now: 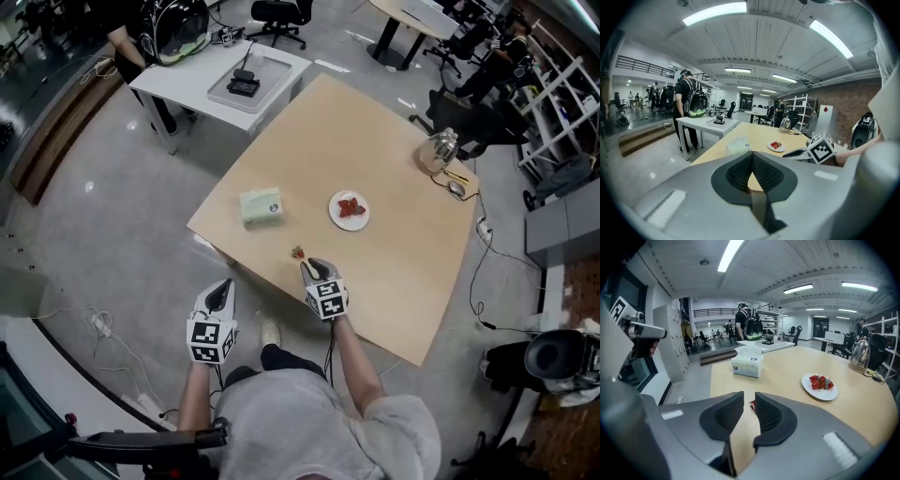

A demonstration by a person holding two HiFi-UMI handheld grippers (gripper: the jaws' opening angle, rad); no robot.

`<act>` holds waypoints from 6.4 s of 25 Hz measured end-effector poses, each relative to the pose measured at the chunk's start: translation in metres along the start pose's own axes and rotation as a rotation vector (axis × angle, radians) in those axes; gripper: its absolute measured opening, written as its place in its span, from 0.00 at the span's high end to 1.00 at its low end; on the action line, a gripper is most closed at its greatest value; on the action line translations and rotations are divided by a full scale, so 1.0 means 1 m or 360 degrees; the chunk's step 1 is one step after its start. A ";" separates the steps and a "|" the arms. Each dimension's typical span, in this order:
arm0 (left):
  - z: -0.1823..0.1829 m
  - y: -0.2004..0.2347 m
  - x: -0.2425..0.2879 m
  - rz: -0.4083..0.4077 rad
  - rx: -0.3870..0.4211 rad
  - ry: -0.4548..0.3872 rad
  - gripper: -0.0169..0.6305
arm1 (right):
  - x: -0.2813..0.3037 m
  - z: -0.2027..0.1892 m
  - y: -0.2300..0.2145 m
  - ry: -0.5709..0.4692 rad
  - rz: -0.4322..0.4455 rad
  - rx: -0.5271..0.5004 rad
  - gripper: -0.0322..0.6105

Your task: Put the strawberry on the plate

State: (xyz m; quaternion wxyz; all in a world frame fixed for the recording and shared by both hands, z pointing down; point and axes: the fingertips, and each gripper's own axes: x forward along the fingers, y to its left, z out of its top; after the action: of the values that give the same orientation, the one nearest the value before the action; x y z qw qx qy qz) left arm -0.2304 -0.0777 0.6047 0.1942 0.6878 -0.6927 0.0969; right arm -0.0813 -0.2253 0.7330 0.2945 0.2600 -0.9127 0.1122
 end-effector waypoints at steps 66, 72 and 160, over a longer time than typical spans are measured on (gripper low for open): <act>0.016 -0.027 0.016 -0.0061 0.0026 -0.0032 0.94 | 0.016 -0.017 -0.064 0.0062 -0.0140 0.0119 0.70; 0.023 -0.041 0.035 -0.0187 0.0077 -0.0026 0.94 | -0.003 -0.022 -0.090 0.0035 -0.0268 0.0210 0.70; 0.068 -0.089 0.269 -0.0531 0.0149 0.0198 0.94 | 0.075 -0.024 -0.247 0.0119 -0.0373 0.0408 0.59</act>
State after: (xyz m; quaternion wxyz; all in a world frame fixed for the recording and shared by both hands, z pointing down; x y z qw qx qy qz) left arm -0.1460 -0.3541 0.6391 0.2178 0.7941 -0.5504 0.1380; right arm 0.0117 -0.4545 0.8103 0.3037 0.3958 -0.8427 0.2022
